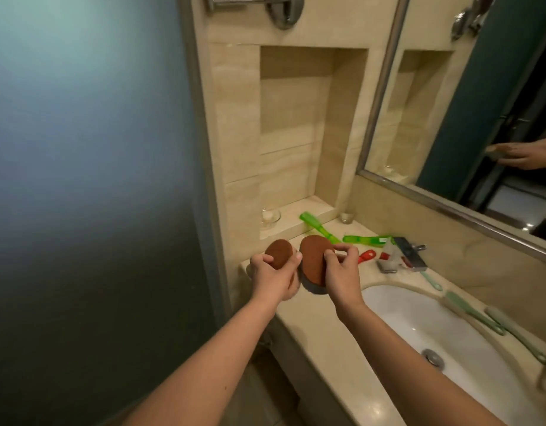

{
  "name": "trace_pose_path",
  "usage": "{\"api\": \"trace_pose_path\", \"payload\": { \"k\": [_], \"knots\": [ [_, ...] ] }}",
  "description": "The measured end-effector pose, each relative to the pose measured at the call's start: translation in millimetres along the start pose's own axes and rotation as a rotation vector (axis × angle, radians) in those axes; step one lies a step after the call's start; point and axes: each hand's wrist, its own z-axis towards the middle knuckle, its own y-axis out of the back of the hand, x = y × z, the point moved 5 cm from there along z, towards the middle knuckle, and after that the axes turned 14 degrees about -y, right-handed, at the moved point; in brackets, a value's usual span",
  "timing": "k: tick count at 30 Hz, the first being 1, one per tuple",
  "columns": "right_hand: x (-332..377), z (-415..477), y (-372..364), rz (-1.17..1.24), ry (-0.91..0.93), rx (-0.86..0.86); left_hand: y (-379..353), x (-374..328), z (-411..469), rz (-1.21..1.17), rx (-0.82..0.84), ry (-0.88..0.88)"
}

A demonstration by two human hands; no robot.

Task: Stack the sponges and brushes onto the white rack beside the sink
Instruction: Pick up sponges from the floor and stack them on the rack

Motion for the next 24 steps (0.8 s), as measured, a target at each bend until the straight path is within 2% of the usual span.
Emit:
{"api": "trace_pose_path", "payload": {
  "k": [6,12,17,24],
  "knots": [
    [16.5,34.7,75.9,-0.002,0.034,-0.066,-80.0,-21.3,-3.9,-0.036,0.139,-0.095],
    [24.9,51.1,146.7,0.021,0.057,-0.191,-150.5,-45.0,-12.9,-0.072,0.389,-0.164],
    [33.9,53.9,192.0,-0.018,0.084,-0.316,-202.1,-61.2,-18.3,0.032,0.556,-0.316],
    [40.2,30.2,236.5,-0.070,0.107,-0.469,-255.5,-81.0,-22.1,-0.005,0.744,-0.487]
  ]
}}
